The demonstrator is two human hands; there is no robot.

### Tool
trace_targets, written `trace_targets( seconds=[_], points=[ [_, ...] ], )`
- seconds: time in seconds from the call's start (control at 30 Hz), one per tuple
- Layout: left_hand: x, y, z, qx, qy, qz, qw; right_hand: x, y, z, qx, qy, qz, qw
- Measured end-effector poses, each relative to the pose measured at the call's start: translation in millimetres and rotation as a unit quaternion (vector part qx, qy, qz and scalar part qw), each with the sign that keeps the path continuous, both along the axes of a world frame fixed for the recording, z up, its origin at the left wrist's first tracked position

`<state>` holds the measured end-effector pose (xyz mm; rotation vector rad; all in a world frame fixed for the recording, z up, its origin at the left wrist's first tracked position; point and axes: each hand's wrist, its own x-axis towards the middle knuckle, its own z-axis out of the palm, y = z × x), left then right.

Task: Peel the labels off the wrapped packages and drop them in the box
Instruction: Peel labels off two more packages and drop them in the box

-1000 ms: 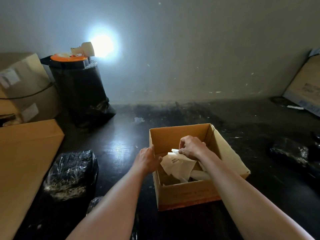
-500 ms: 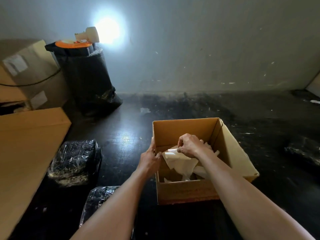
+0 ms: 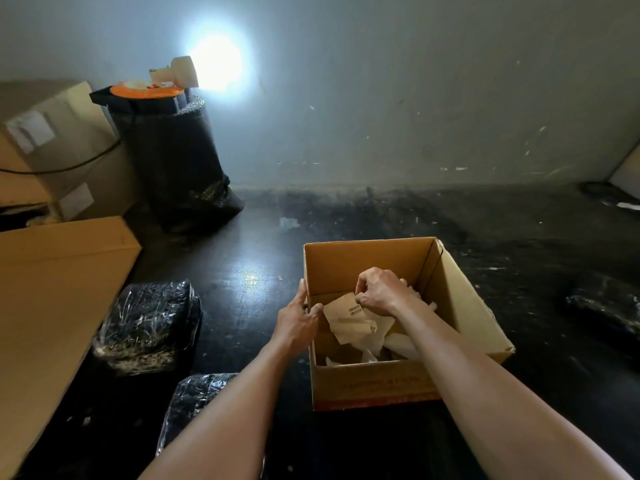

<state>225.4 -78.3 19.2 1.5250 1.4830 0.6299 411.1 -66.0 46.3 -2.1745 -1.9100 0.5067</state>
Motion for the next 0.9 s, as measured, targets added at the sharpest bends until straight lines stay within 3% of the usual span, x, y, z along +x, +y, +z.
trace_targets(
  seconds=[0.43,0.9],
  points=[
    [-7.6,0.4,13.6,0.017,0.032,-0.025,0.999,-11.4,-9.7,15.8,0.008,-0.019,0.035,0.999],
    [-141.0,34.3,45.2,0.129,0.267,-0.035,0.954,-121.9,6.8,46.8,0.0,-0.039,0.126,0.991]
  ],
)
